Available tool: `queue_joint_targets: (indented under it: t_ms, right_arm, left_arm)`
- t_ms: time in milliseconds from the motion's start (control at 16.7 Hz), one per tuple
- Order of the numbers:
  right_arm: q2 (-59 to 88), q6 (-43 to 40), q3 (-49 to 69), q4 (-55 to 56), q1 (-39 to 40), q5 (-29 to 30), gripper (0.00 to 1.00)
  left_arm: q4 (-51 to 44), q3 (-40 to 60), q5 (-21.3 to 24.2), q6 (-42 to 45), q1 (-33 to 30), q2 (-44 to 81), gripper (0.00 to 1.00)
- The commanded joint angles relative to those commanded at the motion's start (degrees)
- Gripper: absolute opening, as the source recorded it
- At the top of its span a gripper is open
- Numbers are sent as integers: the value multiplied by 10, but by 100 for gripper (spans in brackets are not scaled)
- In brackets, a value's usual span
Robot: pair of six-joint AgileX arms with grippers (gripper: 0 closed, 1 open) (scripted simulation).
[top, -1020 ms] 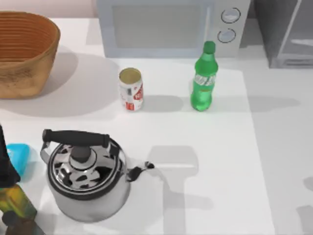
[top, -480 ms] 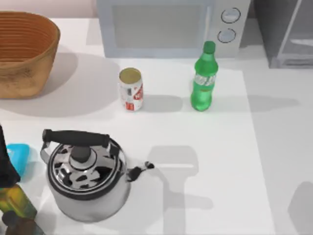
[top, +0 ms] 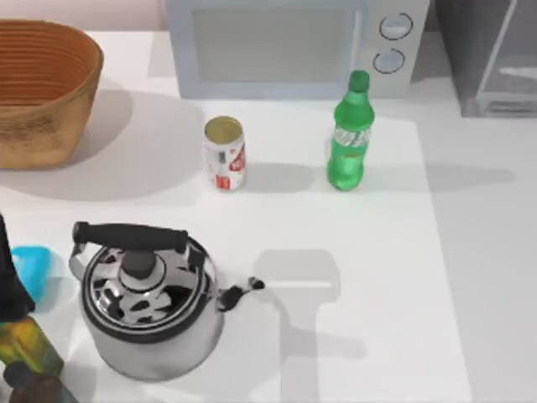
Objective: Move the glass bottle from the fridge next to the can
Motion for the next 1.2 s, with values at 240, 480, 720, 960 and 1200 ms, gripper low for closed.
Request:
queue_joint_targets:
  t_ms: [240,480,720,960,1200]
  right_arm:
    - [28,-28,8,2,-26,-15,100]
    - [27,-27,6,2,-24,-14,100]
    - [28,31,6,45,-21,-13,100]
    - [34,154,4,156,42,13,100]
    - [34,292,0,271,157,39,100]
  left_arm:
    - [0,0,0,0,0,0,100]
    - [0,0,0,0,0,0,100]
    - [0,0,0,0,0,0,100]
    - [0,0,0,0,0,0,100]
    - [0,0,0,0,0,0,100]
